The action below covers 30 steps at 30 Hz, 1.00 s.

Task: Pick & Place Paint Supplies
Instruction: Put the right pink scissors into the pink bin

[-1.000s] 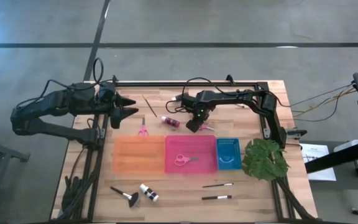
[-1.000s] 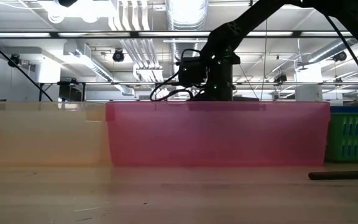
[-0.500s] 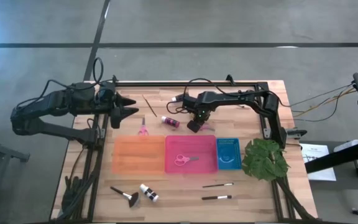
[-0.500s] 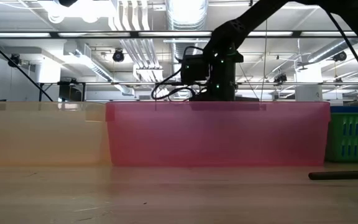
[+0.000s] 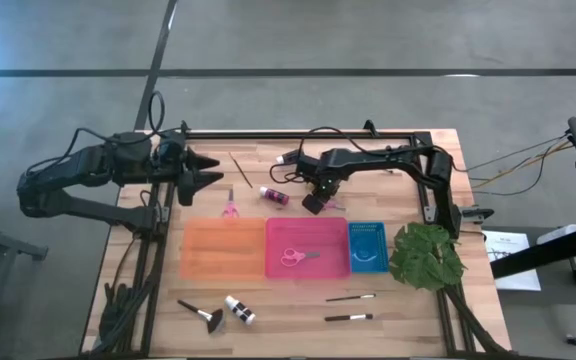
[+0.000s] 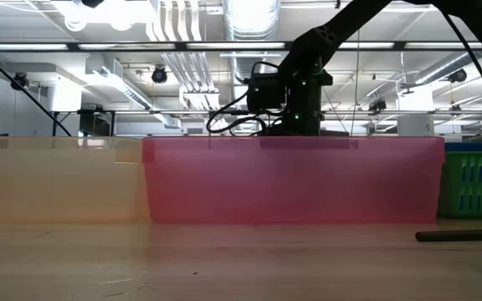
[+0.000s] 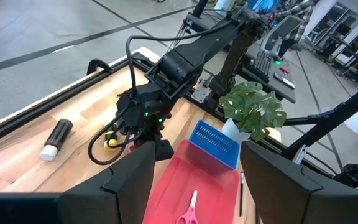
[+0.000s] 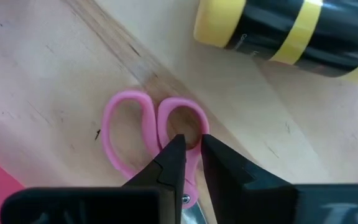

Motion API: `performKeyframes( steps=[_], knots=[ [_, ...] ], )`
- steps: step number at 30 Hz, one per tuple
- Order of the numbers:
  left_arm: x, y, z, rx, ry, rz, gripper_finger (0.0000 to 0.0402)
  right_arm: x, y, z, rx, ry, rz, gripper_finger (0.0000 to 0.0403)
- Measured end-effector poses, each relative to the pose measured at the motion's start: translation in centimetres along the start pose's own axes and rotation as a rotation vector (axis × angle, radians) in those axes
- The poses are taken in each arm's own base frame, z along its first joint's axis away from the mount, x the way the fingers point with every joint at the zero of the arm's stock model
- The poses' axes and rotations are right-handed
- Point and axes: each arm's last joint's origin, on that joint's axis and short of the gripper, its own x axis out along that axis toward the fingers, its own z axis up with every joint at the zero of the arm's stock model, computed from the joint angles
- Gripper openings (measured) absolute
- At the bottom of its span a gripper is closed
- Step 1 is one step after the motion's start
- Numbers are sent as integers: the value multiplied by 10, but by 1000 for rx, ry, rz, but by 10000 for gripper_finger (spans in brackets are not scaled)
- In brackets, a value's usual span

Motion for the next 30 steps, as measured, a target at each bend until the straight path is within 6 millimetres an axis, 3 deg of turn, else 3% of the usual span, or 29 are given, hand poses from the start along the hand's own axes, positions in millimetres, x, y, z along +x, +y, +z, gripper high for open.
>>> performKeyframes(
  steps=[30],
  knots=[
    [0, -1, 2, -9, -15, -12, 247, -4, -1, 1, 12, -60, -9, 52]
  ],
)
